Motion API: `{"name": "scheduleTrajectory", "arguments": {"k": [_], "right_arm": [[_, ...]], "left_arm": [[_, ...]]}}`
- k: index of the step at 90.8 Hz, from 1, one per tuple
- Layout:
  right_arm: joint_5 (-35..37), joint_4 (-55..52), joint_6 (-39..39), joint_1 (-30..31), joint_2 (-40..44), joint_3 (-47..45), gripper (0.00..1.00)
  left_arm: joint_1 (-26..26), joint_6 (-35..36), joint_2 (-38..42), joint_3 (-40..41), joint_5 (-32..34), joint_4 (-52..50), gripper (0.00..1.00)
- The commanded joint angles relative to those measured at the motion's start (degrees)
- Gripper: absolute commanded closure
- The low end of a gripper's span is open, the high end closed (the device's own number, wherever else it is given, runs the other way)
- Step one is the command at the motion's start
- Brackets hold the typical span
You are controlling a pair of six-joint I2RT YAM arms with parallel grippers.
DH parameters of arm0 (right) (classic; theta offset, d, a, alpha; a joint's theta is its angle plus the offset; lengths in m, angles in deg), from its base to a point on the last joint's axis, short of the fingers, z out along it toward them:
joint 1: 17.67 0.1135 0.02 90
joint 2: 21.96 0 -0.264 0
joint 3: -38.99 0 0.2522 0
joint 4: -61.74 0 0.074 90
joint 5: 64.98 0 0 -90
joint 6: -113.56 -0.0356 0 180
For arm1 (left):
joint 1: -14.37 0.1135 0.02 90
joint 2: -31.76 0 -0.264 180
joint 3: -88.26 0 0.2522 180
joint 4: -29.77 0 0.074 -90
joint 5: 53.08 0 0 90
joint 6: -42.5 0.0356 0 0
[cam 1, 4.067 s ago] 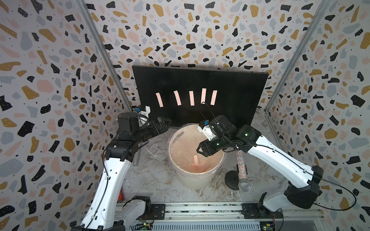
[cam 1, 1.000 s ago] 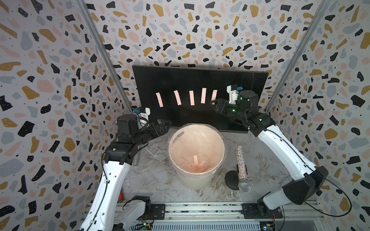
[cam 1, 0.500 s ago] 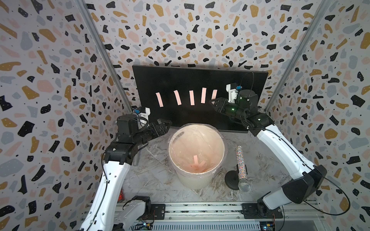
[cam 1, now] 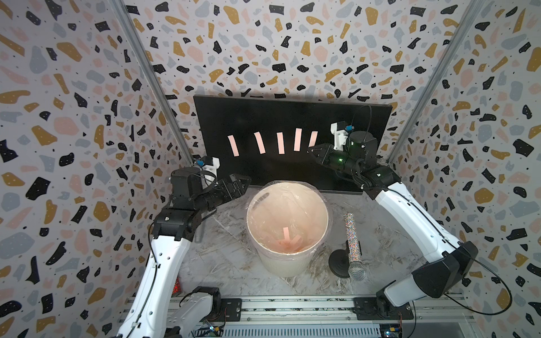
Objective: Remove the sticky note from the monitor
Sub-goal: Tear off the sticky note from the monitor.
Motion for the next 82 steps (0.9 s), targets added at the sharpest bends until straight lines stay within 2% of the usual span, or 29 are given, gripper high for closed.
{"name": "scheduleTrajectory", "arguments": {"k": [1,11,82], "right_arm": [[1.3,0.3,-1.2,-0.5,0.0,-0.6,0.94],[1.2,0.2,-1.2,-0.6,0.1,-0.7,1.0],[-1.0,0.7,-1.7,-0.5,4.2,-6.3,1.0]], "left_arm": [[-0.3,0.2,1.2,-0.5,-0.5,1.0,0.01],[-0.3,0.2,1.3,-0.4,-0.5,0.9,0.0],[-0.3,0.1,1.3,-0.3,-0.6,1.1,0.0]]}}
